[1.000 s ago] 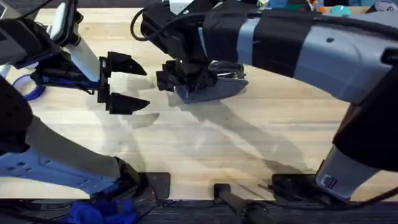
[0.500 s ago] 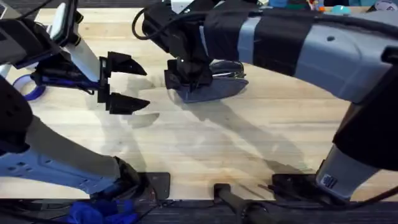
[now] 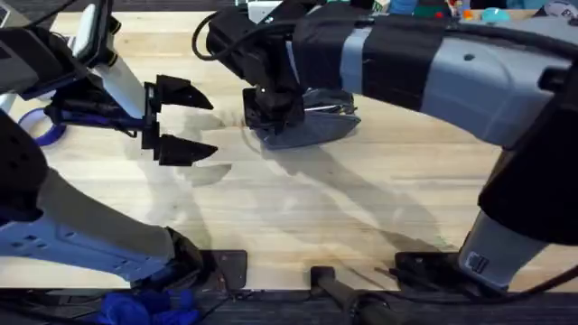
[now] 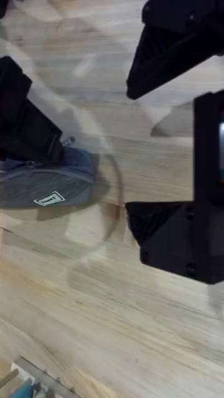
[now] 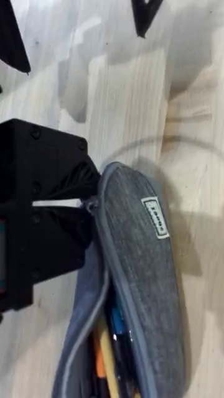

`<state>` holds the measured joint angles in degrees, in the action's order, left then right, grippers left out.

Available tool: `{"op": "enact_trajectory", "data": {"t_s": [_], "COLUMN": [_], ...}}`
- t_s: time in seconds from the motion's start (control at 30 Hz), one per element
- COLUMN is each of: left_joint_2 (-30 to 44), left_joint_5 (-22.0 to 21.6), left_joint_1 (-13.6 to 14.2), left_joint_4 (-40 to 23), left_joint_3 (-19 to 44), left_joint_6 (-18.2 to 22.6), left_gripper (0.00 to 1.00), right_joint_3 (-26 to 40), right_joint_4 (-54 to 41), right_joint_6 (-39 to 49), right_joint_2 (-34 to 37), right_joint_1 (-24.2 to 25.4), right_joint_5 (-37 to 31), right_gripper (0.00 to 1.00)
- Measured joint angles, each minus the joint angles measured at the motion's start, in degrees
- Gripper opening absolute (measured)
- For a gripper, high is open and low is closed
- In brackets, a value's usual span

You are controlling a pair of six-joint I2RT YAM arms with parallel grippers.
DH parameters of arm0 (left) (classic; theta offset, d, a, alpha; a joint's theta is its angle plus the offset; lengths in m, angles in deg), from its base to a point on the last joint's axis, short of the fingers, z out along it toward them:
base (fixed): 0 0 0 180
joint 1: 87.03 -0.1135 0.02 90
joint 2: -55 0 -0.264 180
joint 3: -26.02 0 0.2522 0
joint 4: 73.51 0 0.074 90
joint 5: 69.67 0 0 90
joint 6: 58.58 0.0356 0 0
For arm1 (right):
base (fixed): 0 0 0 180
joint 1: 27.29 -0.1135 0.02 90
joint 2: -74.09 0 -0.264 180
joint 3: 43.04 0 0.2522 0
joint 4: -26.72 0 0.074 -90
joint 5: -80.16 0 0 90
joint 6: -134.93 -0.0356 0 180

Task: Unzip the bag, pick up the pens from the table one at a time and place them inside, then zip the bag closed.

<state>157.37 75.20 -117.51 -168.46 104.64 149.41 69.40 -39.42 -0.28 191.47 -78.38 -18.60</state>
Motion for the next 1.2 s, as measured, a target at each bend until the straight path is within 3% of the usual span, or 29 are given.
{"op": "enact_trajectory", "data": {"t_s": [0.7,1.2], "left_joint_2": [0.0,0.0], "left_joint_5": [0.2,6.5], "left_joint_1": [0.0,0.0], "left_joint_4": [0.0,-0.2], "left_joint_3": [0.0,0.0], "left_joint_6": [0.0,0.0], "left_gripper": [0.993,0.993], "right_joint_3": [0.5,8.6], "right_joint_4": [-2.4,-6.8], "right_joint_6": [3.0,7.9], "right_joint_2": [0.0,0.0], "right_joint_1": [0.0,0.0], "right_joint_5": [0.0,0.2], "right_gripper": [0.03,0.031]}}
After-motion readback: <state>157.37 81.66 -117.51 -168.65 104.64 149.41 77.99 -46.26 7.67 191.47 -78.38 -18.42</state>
